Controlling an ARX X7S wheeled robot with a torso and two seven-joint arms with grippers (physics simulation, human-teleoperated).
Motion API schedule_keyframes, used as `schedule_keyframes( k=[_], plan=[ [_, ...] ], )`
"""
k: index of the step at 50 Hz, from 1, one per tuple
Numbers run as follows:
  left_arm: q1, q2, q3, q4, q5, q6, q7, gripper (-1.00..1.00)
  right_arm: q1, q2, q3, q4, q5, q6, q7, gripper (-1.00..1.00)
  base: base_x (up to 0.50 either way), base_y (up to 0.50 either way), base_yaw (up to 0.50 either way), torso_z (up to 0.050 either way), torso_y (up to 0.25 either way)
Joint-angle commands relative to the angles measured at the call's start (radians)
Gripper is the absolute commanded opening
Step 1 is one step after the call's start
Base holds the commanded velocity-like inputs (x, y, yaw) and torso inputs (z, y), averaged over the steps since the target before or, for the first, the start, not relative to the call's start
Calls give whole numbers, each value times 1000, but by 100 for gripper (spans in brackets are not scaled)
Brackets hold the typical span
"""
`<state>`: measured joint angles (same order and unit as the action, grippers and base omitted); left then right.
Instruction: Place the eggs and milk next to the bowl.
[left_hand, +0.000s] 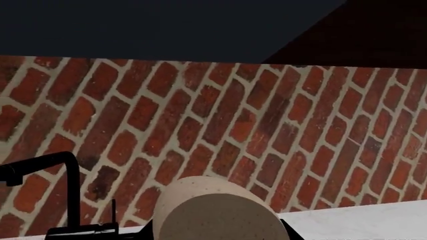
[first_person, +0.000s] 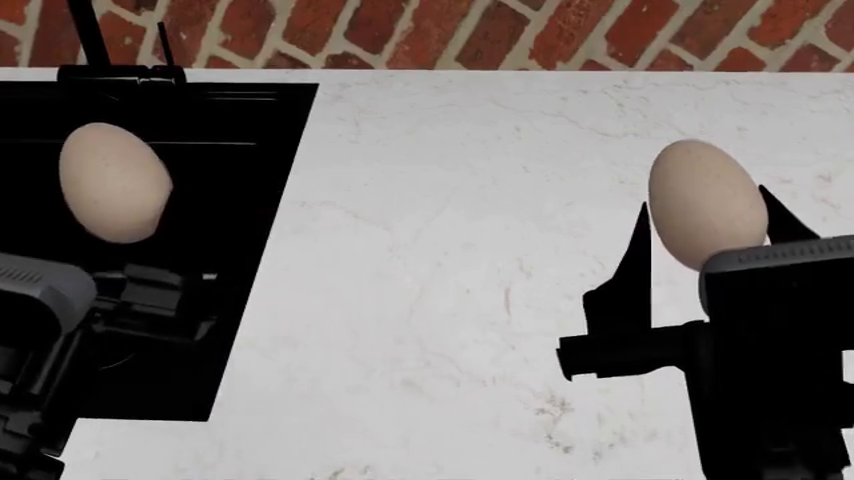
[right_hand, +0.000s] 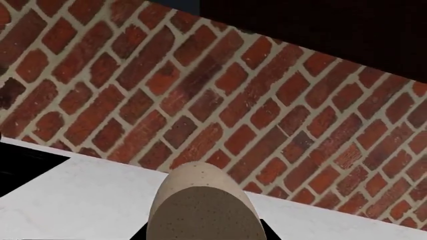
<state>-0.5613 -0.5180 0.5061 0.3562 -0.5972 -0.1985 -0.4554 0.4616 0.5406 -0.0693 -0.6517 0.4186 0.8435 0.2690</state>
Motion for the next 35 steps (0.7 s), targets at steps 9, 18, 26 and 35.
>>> schedule_keyframes(
  k=[9,18,26,35],
  plan=[
    [21,24,-17,3,2,19,26,-100,3,-8,17,-31,-31,19,-33,-100,-450,96,0,0,0],
    [32,15,-16,13,4,19,20,-100,-1,-17,11,-15,-26,2,-39,-100,-150,33,0,0,0],
    [35,12,-17,24,-6,13,18,-100,-4,-18,29,-39,-8,14,-35,-100,-24,-500,0,0,0],
    [36,13,-13,31,-16,9,19,-100,-17,-9,63,-95,19,55,-20,-100,-23,-500,0,0,0]
  ],
)
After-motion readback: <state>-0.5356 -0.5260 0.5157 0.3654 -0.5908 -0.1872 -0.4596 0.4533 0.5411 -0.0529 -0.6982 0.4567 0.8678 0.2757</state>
